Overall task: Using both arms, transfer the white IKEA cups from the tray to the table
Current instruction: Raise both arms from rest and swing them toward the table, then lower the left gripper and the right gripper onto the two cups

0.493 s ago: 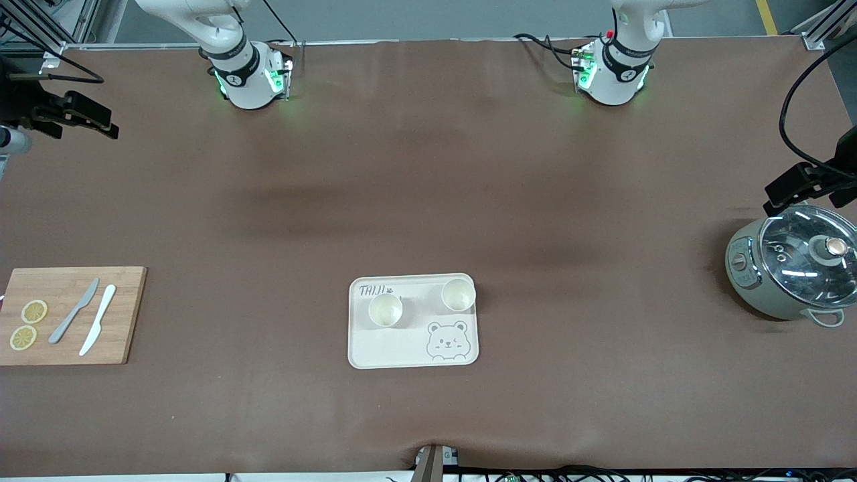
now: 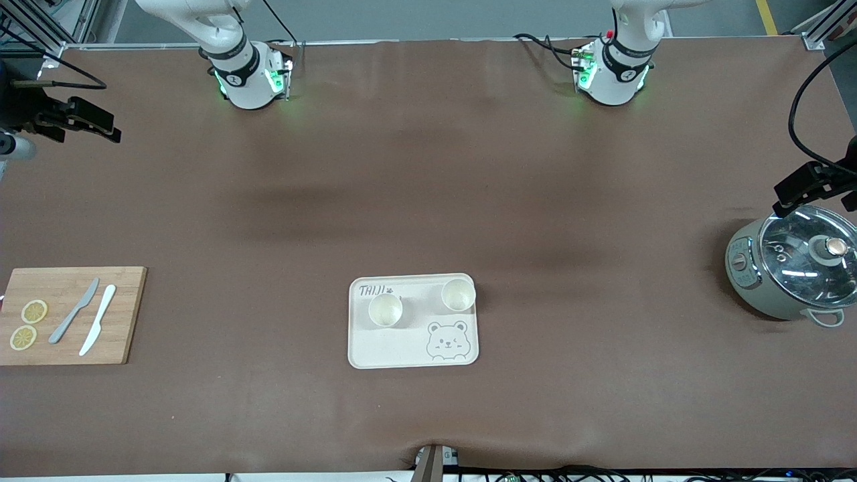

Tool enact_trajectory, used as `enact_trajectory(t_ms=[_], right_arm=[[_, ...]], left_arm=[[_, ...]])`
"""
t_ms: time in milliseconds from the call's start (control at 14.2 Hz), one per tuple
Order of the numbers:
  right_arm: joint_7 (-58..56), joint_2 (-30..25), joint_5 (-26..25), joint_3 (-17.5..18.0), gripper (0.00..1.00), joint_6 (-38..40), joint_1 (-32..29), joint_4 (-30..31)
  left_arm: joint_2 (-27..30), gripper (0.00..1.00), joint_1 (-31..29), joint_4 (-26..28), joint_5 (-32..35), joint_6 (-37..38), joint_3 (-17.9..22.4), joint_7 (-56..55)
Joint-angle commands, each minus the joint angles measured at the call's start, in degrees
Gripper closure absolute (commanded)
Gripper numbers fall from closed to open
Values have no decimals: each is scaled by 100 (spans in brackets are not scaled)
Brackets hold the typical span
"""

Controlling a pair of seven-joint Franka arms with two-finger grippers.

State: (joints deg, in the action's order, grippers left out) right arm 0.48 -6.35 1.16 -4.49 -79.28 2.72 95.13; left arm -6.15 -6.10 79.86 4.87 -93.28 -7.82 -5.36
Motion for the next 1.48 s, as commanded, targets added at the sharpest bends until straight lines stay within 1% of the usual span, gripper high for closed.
enact_trajectory(t_ms=[0, 211, 352, 493, 563, 634, 704, 845, 915, 1056, 1127, 1338, 1408], right_arm=[[-39, 282, -2, -8, 0, 70, 0, -363], [-39, 449, -1, -8, 0, 0, 114, -425], [-48, 494, -10, -8, 0, -621, 211, -417], [5, 853, 60, -8, 0, -913, 211, -443], [92, 1054, 295, -8, 0, -1167, 246, -469], [345, 1222, 689, -8, 0, -1456, 272, -452], [618, 1450, 954, -8, 0, -1624, 299, -461], [839, 1758, 913, 1, 0, -1967, 815, -513], [944, 1855, 904, 1, 0, -2239, 1000, -513], [1436, 2136, 886, 1, 0, -2714, 1370, -522], [1507, 2285, 886, 1, 0, -2916, 1537, -522], [1998, 2760, 878, 1, 0, -3627, 1880, -522], [2183, 2936, 799, 1, 0, -3787, 1968, -609]], left_arm=[[-140, 0, 21, -76, 93, -6, -44, -156], [-491, 0, 205, -14, 67, 29, -123, -955], [-755, 0, 442, -14, 67, 29, -176, -1071], [-1001, 0, 679, -32, 49, 12, -185, -1203], [-1072, 0, 724, -41, 58, -15, -185, -1212], [-1229, 0, 742, -58, -38, -24, -237, -1221], [-1335, 0, 759, -67, -300, -76, -264, -1239], [-1546, 0, 812, -67, -679, -478, -282, -1431], [-1678, 0, 934, -76, -750, -707, -282, -1641], [-1933, 0, 1224, -85, -751, -1190, -282, -2211], [-2047, 0, 1365, -85, -751, -1401, -282, -2475], [-2442, 0, 1734, -93, -742, -2122, -273, -3258], [-2592, 0, 1883, -146, -725, -2350, -264, -3495]])
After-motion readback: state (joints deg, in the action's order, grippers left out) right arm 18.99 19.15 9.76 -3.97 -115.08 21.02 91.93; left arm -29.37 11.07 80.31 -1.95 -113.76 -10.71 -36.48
